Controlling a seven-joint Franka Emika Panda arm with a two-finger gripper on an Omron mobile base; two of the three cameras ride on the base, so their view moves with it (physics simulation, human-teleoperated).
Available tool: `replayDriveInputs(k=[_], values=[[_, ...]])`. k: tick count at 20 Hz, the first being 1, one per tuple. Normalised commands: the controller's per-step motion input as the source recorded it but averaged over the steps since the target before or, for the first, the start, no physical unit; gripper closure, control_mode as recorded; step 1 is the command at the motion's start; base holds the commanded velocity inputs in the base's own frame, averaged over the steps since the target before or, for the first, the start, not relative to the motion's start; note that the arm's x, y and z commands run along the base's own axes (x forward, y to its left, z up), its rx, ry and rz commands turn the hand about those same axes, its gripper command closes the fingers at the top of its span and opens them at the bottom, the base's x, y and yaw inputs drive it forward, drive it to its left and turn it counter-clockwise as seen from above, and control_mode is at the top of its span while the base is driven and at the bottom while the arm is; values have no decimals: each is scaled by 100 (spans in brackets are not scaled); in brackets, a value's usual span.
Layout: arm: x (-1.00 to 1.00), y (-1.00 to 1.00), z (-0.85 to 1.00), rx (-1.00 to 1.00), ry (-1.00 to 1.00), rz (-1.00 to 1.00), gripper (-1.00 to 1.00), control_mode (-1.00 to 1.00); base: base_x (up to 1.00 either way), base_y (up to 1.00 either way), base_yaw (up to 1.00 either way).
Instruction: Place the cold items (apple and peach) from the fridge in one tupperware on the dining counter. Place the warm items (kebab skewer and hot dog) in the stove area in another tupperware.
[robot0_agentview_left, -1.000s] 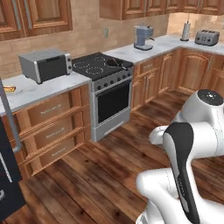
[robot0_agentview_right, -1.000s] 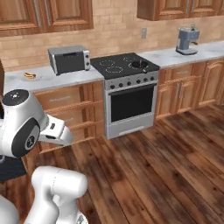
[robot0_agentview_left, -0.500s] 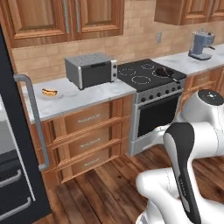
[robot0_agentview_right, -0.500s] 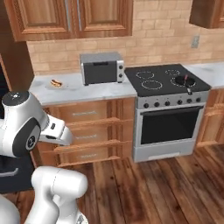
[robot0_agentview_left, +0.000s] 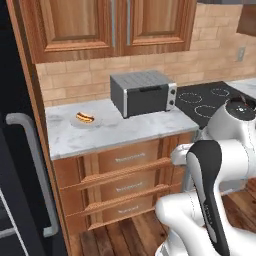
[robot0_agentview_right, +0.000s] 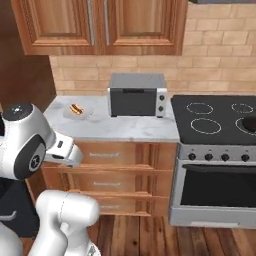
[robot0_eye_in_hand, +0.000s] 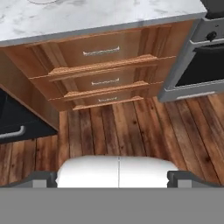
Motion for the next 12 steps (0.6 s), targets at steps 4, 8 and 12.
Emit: replayDriveInputs(k=[4, 8, 12], values=[[0, 0, 0, 0, 0, 0, -100, 100, 100, -24, 45], [0, 0, 0, 0, 0, 0, -100, 100, 97, -24, 46], [0, 0, 0, 0, 0, 0, -100, 100, 94, -21, 46]])
